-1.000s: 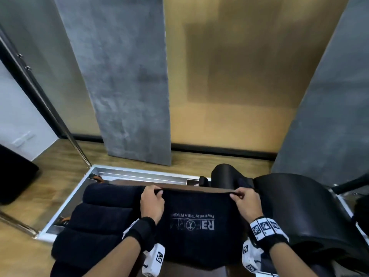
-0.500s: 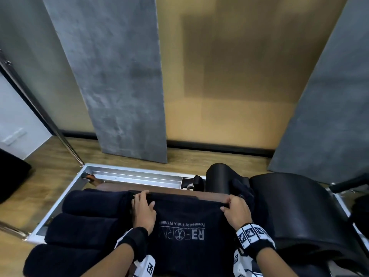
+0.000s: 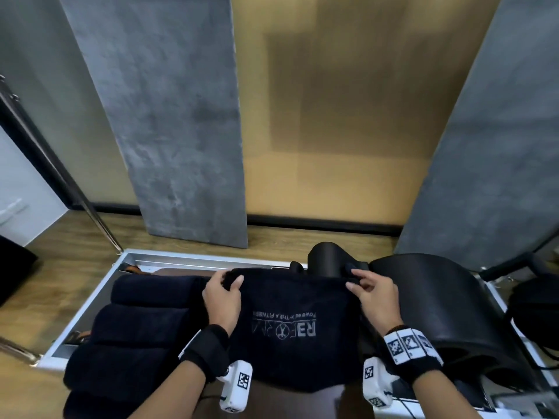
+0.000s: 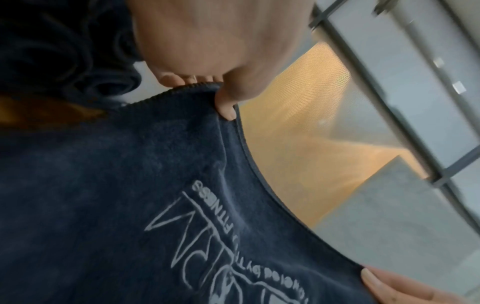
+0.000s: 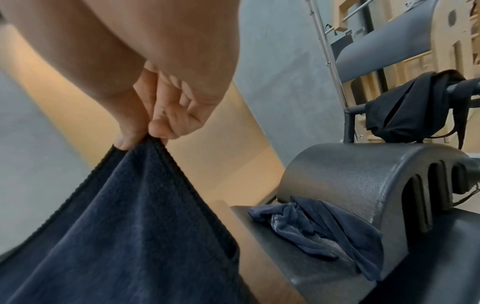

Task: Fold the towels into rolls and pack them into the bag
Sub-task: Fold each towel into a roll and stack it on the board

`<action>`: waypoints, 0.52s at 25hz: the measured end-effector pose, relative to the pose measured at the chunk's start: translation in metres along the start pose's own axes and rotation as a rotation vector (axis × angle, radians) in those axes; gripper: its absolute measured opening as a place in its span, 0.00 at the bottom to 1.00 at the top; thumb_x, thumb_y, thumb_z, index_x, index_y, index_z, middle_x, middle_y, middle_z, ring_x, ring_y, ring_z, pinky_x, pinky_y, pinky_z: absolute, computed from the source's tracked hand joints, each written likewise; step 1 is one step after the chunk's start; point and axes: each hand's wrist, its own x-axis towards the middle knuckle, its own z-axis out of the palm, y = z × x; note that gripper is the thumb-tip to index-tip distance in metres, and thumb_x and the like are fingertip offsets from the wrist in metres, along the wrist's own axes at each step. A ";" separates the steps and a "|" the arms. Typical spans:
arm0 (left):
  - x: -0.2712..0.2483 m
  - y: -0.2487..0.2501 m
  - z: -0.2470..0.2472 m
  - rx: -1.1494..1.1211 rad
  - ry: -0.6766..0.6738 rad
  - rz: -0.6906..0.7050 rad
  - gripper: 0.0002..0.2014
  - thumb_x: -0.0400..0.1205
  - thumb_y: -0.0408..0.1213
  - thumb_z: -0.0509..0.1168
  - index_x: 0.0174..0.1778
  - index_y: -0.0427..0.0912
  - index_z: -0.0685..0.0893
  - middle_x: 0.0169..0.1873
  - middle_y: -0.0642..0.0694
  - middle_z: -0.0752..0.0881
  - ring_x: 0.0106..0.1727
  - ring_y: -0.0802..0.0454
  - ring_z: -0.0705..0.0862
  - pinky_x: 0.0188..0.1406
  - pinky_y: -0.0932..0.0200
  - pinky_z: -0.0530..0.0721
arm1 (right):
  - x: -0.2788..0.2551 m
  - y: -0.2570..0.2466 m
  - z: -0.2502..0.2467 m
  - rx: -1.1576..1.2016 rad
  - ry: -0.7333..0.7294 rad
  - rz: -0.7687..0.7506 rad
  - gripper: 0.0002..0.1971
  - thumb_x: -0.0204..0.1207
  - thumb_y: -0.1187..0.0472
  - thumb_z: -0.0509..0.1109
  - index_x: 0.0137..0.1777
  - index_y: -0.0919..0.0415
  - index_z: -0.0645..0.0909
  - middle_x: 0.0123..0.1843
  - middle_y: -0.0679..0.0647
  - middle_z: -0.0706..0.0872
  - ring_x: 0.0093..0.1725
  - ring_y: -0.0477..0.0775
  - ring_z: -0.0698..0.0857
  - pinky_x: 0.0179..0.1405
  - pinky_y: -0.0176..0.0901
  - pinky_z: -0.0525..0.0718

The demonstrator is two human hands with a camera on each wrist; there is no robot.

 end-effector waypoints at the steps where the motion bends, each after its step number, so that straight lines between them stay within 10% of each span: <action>1: -0.003 0.011 -0.010 -0.063 0.014 0.055 0.11 0.81 0.31 0.80 0.57 0.42 0.90 0.53 0.45 0.90 0.63 0.45 0.88 0.66 0.54 0.82 | -0.004 -0.005 -0.010 0.035 0.026 -0.021 0.10 0.73 0.64 0.86 0.50 0.51 0.94 0.40 0.44 0.92 0.42 0.40 0.89 0.51 0.46 0.89; 6: -0.021 0.057 -0.071 -0.296 0.020 0.226 0.13 0.73 0.37 0.87 0.39 0.51 0.87 0.35 0.55 0.91 0.39 0.65 0.88 0.43 0.70 0.82 | -0.041 -0.028 -0.057 0.180 0.081 -0.064 0.07 0.77 0.67 0.81 0.43 0.57 0.88 0.27 0.58 0.89 0.21 0.54 0.83 0.22 0.40 0.80; 13: -0.049 0.084 -0.144 -0.393 -0.078 0.334 0.17 0.70 0.46 0.88 0.34 0.42 0.88 0.30 0.45 0.92 0.33 0.57 0.88 0.35 0.63 0.86 | -0.091 -0.077 -0.102 0.212 0.082 -0.232 0.08 0.82 0.72 0.75 0.44 0.60 0.84 0.28 0.61 0.88 0.22 0.65 0.88 0.17 0.43 0.81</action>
